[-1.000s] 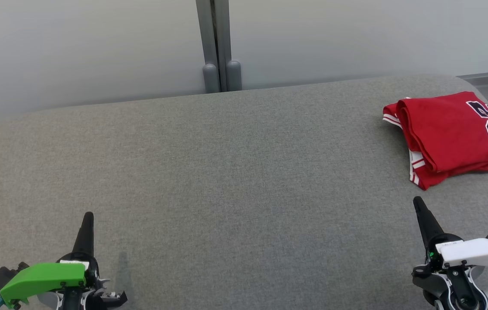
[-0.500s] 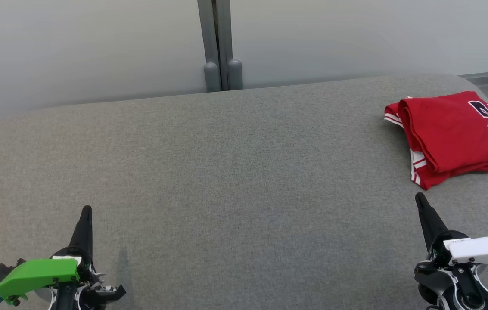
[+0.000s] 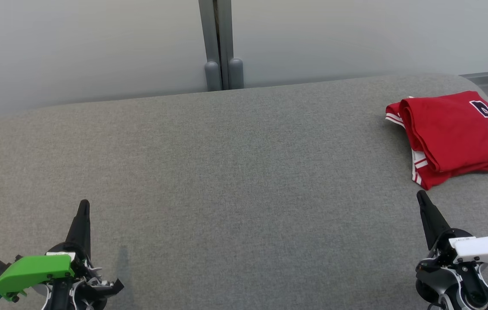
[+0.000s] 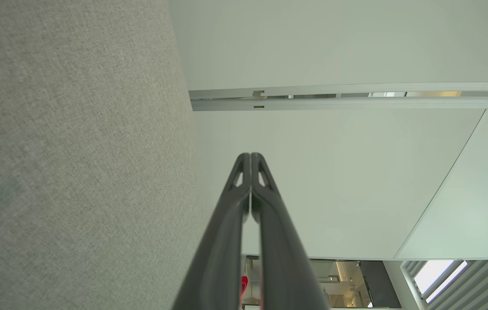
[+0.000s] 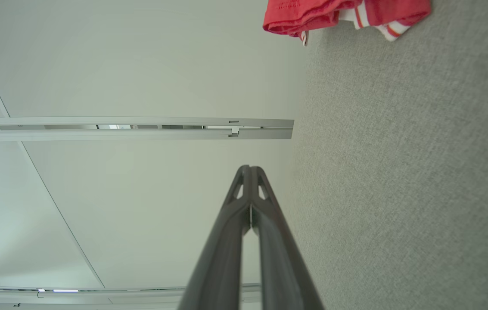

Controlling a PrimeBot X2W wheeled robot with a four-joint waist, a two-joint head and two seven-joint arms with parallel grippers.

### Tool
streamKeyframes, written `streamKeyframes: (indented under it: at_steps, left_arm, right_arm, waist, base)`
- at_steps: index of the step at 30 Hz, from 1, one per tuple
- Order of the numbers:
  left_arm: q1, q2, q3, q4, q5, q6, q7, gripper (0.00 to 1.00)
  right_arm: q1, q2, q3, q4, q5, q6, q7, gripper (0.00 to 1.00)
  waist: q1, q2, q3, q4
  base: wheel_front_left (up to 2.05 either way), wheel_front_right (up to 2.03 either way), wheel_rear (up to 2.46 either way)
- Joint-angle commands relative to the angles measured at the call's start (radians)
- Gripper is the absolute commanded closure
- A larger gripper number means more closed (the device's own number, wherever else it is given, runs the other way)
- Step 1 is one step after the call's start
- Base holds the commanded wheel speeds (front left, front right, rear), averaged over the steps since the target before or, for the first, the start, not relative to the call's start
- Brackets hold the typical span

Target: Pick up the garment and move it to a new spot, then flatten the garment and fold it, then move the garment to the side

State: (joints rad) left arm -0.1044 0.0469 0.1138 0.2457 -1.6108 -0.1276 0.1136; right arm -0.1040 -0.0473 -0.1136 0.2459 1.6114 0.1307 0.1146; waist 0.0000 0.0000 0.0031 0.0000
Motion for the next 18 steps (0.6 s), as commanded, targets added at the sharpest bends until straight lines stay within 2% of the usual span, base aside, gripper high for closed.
streamKeyframes:
  at_steps: [1,18]
  left_arm:
    - [-0.010,0.006,0.003,-0.001,-0.004,-0.007,0.004,1.00]
    - [-0.010,0.006,0.002,-0.001,-0.004,-0.007,0.004,1.00]
  right_arm:
    - [-0.008,-0.006,-0.003,-0.004,0.003,0.000,0.003,1.00]
    - [-0.008,-0.006,-0.002,-0.004,0.003,0.000,0.002,1.00]
  waist:
    - [0.0000,0.0000,0.000,0.000]
    - [0.0000,0.0000,0.000,0.000]
  base:
    - [0.00,0.00,0.00]
    - [0.00,0.00,0.00]
